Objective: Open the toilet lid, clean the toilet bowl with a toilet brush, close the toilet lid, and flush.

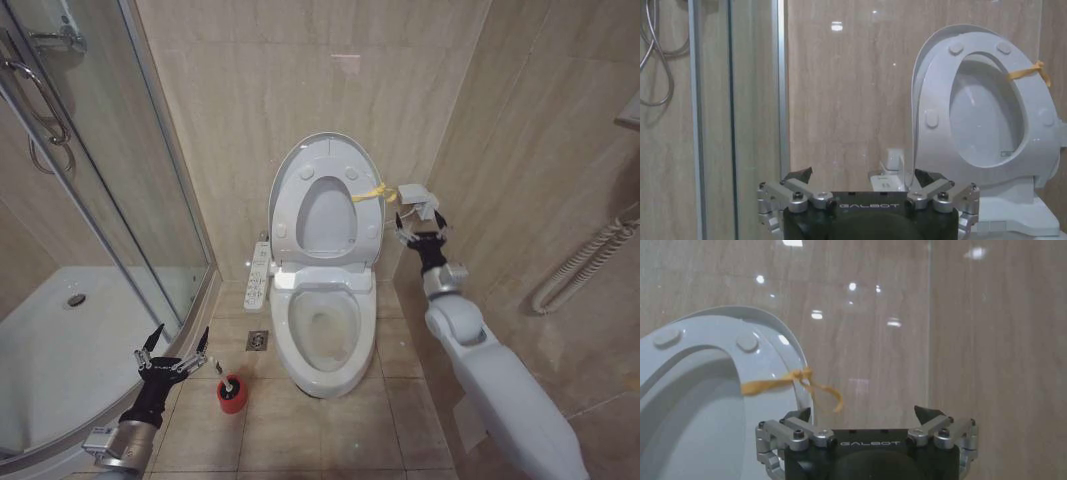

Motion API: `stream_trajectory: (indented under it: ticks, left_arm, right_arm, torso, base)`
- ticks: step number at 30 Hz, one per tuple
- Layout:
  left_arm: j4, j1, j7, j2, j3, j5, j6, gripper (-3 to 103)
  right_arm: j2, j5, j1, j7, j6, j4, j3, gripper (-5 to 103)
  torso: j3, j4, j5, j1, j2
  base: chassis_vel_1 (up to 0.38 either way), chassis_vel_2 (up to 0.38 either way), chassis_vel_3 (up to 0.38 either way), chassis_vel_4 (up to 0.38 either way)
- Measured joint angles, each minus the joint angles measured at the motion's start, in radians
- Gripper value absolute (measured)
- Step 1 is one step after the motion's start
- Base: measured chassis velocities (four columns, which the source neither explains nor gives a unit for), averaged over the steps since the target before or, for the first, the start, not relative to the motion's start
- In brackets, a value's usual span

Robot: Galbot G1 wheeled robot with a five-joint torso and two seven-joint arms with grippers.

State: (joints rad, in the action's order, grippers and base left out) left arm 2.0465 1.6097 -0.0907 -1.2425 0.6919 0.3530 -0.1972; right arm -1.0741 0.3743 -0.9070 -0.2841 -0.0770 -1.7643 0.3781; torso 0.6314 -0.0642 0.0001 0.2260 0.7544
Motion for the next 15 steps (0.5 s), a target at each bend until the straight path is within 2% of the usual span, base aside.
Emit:
stream_trajectory:
  ticks: [8, 15]
  left_arm:
    - [0.0, 0.0, 0.0, 0.0, 0.0, 0.0, 0.0, 100]
    - [0.0, 0.0, 0.0, 0.0, 0.0, 0.0, 0.0, 100]
  right_arm:
    - [-0.013, 0.001, -0.157, -0.013, 0.018, -0.119, 0.07, 100]
    - [-0.043, -0.033, -0.263, -0.012, 0.006, -0.167, 0.11, 100]
  torso:
    - [0.0, 0.0003, -0.0001, 0.0, 0.0]
    - [0.0, 0.0002, -0.0001, 0.0, 0.0]
  base:
    - [0.0, 0.0, 0.0, 0.0]
    - [0.0, 0.0, 0.0, 0.0]
